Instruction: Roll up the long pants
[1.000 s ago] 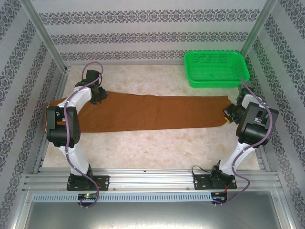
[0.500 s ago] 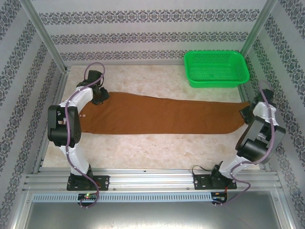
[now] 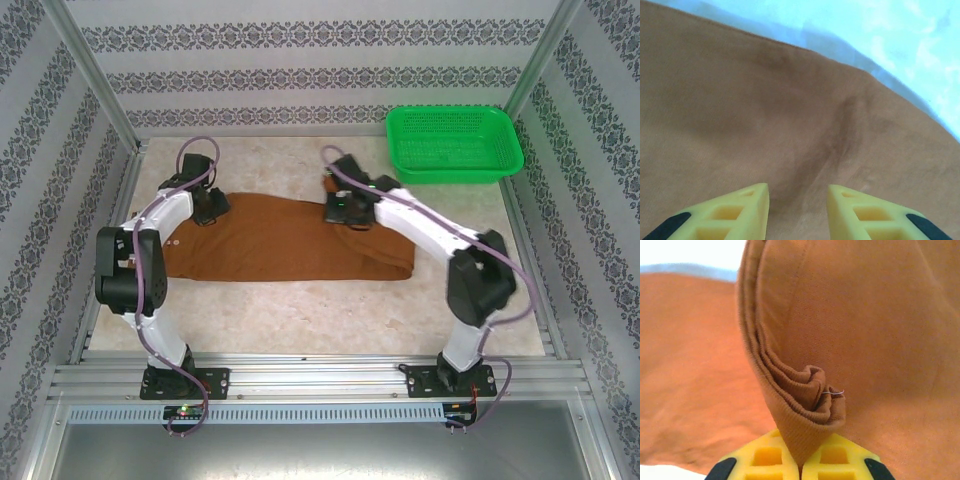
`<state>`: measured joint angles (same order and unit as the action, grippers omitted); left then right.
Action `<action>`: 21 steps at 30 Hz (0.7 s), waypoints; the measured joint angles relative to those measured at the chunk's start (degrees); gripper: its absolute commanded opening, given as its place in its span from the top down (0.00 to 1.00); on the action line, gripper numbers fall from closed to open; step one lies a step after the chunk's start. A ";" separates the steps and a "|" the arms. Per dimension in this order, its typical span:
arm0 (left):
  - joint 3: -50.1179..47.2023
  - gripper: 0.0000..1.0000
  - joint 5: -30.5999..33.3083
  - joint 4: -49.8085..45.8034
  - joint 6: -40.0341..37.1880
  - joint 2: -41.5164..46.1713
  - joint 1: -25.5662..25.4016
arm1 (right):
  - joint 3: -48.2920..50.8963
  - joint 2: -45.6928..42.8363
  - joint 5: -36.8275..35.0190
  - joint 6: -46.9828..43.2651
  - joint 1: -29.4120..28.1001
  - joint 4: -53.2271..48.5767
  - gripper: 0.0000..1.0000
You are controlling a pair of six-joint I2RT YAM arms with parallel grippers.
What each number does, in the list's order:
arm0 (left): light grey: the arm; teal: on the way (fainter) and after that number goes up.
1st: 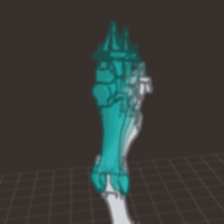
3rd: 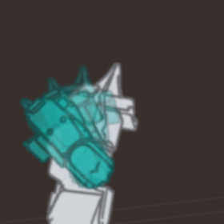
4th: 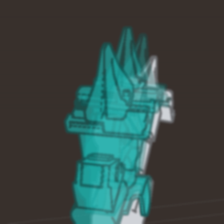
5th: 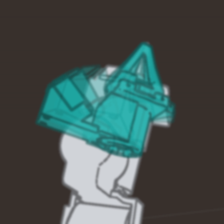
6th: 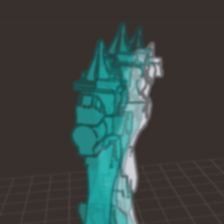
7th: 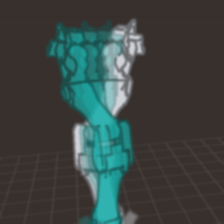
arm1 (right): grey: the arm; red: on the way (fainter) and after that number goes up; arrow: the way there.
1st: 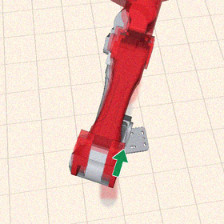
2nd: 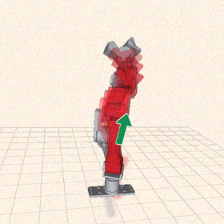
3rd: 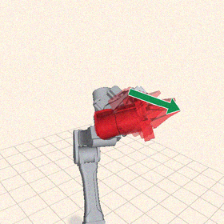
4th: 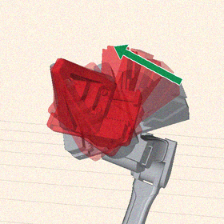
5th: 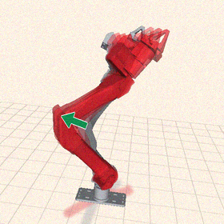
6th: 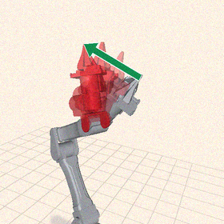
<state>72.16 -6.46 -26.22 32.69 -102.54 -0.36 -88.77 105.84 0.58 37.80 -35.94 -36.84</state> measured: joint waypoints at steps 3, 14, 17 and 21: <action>-2.71 0.64 -1.55 1.11 0.02 0.98 1.68 | -9.90 8.50 2.16 -0.22 -5.09 -1.42 1.00; -6.56 0.55 -11.91 7.69 -0.33 0.63 3.10 | -17.03 14.71 8.70 -0.48 -7.23 -4.94 0.02; -5.66 0.53 -15.41 9.35 -1.01 -0.28 1.33 | -7.54 7.45 9.25 -0.02 -2.82 -3.74 0.02; -0.63 0.52 -19.02 9.05 -3.06 -2.82 -4.02 | 3.52 -0.46 9.16 0.98 5.18 -1.29 0.03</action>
<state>71.53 -25.47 -17.17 29.63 -105.36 -4.38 -85.25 105.38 9.74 38.79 -30.76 -38.13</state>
